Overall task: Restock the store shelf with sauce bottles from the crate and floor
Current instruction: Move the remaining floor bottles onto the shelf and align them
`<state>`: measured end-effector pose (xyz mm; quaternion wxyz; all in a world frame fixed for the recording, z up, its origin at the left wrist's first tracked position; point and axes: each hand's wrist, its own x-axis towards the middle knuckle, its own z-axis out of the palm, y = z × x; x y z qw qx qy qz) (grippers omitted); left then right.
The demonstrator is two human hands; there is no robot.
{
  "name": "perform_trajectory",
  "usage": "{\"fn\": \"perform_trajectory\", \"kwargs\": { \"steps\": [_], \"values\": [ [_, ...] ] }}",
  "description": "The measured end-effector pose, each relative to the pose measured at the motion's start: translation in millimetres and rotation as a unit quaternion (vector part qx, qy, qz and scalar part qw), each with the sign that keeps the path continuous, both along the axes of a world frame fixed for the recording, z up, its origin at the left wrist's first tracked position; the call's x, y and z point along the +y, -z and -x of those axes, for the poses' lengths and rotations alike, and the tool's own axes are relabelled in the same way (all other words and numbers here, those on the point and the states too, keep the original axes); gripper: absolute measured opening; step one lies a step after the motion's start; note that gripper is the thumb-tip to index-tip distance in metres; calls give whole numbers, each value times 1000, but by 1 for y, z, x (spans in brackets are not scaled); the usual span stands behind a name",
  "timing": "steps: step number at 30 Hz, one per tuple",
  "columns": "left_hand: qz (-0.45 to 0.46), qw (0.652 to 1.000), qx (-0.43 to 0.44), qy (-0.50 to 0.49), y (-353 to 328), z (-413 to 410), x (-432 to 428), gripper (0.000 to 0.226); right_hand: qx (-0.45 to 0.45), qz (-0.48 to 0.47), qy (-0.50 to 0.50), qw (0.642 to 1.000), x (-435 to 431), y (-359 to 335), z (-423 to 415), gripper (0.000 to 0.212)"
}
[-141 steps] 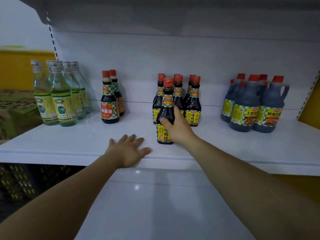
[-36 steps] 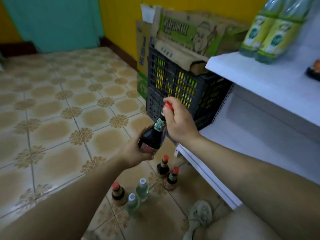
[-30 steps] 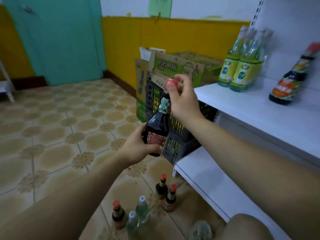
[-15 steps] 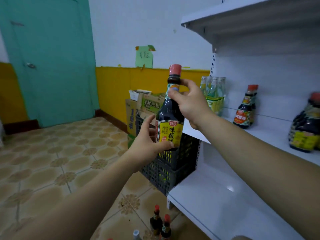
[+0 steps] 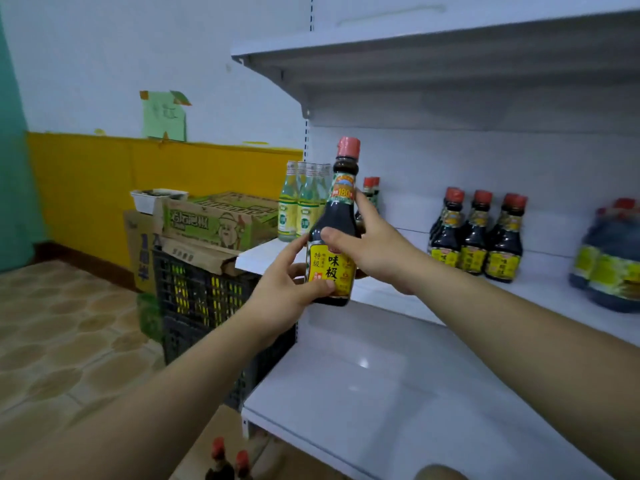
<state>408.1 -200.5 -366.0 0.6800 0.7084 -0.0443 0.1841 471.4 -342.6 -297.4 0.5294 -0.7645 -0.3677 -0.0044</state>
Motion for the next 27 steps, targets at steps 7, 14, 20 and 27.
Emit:
{"fn": "perform_trajectory", "kwargs": {
  "steps": [7,14,20,27],
  "values": [
    [-157,982,14,107,12,-82,-72,86,15,-29,128,991,-90,21,-54,73],
    [-523,844,64,100,29,-161,-122,72,17,-30,281,959,-181,44,-105,89],
    [-646,755,87,71,44,-210,-140,66,37,-48,315,947,-216,62,-147,89],
    [-672,731,109,54,46,-246,-148,69,36,-55,314,947,-220,73,-179,82]
  ]
}}
